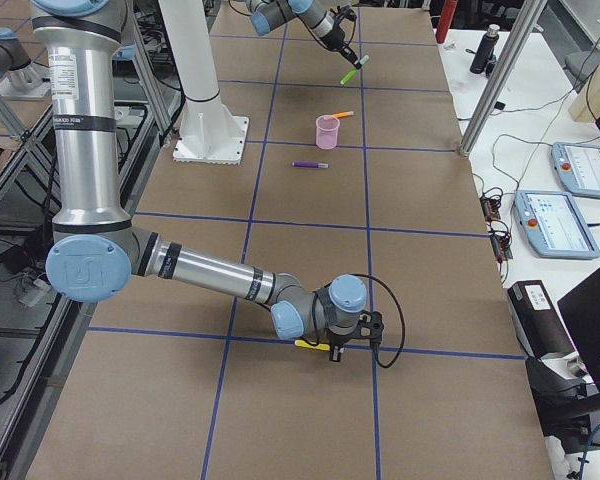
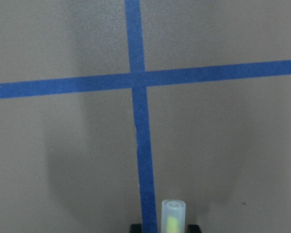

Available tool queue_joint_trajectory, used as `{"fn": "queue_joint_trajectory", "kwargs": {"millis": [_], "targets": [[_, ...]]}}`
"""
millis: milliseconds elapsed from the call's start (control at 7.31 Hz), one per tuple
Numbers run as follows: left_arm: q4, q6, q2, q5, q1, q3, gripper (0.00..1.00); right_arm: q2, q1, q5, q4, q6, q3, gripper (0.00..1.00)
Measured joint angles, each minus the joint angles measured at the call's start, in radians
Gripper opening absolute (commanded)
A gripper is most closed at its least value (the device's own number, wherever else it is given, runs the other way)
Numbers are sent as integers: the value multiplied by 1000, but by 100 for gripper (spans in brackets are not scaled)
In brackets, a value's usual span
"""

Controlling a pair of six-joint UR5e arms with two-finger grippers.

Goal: Collect pens into pen holder

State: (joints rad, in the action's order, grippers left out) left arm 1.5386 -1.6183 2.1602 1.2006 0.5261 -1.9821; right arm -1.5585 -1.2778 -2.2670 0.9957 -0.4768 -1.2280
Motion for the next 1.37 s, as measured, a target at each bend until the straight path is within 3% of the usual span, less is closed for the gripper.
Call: {"fn": "queue_joint_trajectory", "kwargs": {"millis": [137,274,684,957,1368], "targets": [[0,0,0,0,0,1,0,-2,0,1,0,1,0,24],[0,0,0,0,0,2,0,-4,0,1,0,1,0,0],[0,0,1,1,0,2,0,-7,-1,0,0,6,-8,0],[1,0,3,-4,-16,7,0,-25,-8,-15,1,3,-66,0],[0,-12,70,-81,-73,82,0,-28,-91,-108,11,-7,-137,0]]}}
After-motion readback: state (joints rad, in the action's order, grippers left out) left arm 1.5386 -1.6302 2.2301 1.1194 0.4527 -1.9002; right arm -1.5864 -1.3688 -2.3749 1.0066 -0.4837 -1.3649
